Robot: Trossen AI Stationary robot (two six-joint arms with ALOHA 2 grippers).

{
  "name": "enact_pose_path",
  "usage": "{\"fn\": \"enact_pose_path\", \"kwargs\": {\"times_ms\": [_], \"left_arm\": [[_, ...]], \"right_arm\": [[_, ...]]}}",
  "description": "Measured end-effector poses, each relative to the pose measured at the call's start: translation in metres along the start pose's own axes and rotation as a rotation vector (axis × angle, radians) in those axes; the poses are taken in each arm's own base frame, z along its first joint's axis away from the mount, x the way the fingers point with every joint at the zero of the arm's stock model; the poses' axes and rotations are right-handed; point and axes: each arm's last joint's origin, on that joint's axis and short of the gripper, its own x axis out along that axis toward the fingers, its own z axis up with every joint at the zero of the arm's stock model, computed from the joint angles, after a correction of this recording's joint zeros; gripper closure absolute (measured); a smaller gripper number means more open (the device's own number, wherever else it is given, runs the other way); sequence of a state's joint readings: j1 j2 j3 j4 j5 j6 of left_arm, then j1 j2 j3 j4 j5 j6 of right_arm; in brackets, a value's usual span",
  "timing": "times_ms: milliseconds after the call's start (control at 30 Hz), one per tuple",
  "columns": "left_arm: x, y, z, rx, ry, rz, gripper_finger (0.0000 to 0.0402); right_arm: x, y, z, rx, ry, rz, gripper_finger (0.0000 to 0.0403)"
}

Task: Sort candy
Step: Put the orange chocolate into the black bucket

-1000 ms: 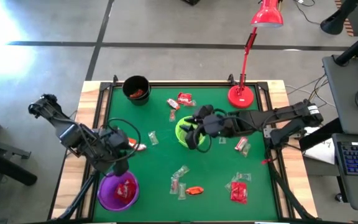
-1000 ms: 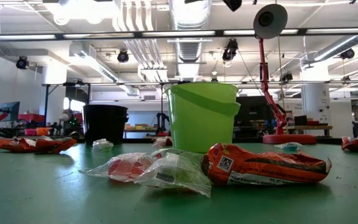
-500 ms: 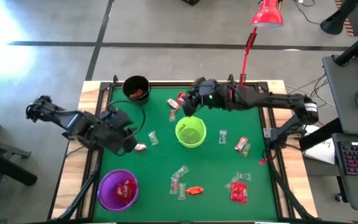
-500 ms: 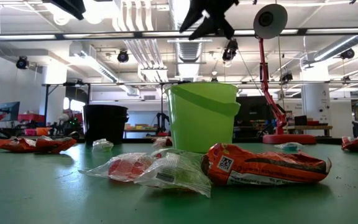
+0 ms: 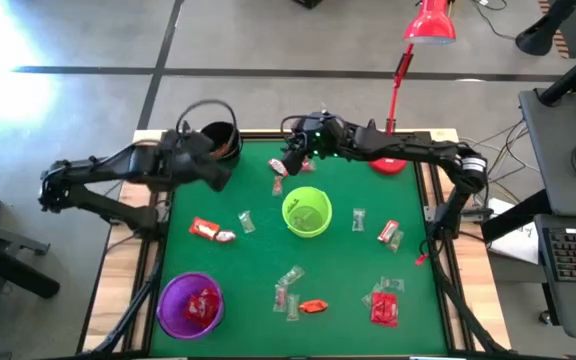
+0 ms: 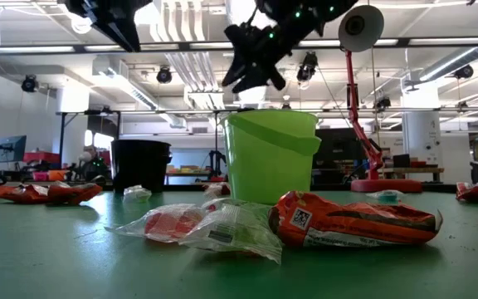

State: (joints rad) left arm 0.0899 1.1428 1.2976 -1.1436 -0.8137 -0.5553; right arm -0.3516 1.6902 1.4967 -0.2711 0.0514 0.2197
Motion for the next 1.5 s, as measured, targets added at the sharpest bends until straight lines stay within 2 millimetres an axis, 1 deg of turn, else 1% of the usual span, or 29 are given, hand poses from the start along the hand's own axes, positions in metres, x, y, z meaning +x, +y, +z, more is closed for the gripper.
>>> {"fn": "enact_pose_path", "kwargs": {"times_ms": [67, 200, 367, 633, 800, 967, 1033, 1133, 1367, 1500], "left_arm": [[0.008, 0.005, 0.008, -0.01, -0.021, 0.025, 0.0286], [0.021, 0.016, 0.023, -0.032, -0.06, 0.048, 0.0286], [0.034, 0.03, 0.037, -0.051, -0.107, 0.07, 0.0286], [0.042, 0.044, 0.053, -0.076, -0.193, 0.109, 0.0286], [0.046, 0.051, 0.054, -0.102, -0.19, 0.14, 0.0286], [0.047, 0.052, 0.054, -0.13, -0.19, 0.139, 0.0286], [0.047, 0.052, 0.054, -0.14, -0.191, 0.138, 0.0286], [0.047, 0.052, 0.054, -0.144, -0.191, 0.138, 0.0286], [0.047, 0.052, 0.053, -0.124, -0.184, 0.14, 0.0286], [0.047, 0.051, 0.052, -0.109, -0.165, 0.109, 0.0286]], "right_arm": [[0.011, -0.005, -0.003, 0.009, 0.004, 0.019, 0.0241], [0.031, -0.017, -0.01, 0.024, 0.048, -0.003, 0.0241], [0.056, -0.025, -0.015, 0.041, 0.1, 0.073, 0.0241], [0.087, -0.029, -0.009, 0.002, 0.114, 0.075, 0.0241], [0.102, -0.034, -0.009, 0.0, 0.186, 0.057, 0.0241], [0.111, -0.04, -0.008, -0.019, 0.29, 0.04, 0.0241], [0.113, -0.041, -0.006, -0.035, 0.342, 0.074, 0.0241], [0.115, -0.042, -0.004, -0.006, 0.402, 0.153, 0.0241], [0.12, -0.042, -0.001, 0.049, 0.433, 0.158, 0.0241], [0.127, -0.043, -0.007, 0.066, 0.458, 0.149, 0.0241]]}}
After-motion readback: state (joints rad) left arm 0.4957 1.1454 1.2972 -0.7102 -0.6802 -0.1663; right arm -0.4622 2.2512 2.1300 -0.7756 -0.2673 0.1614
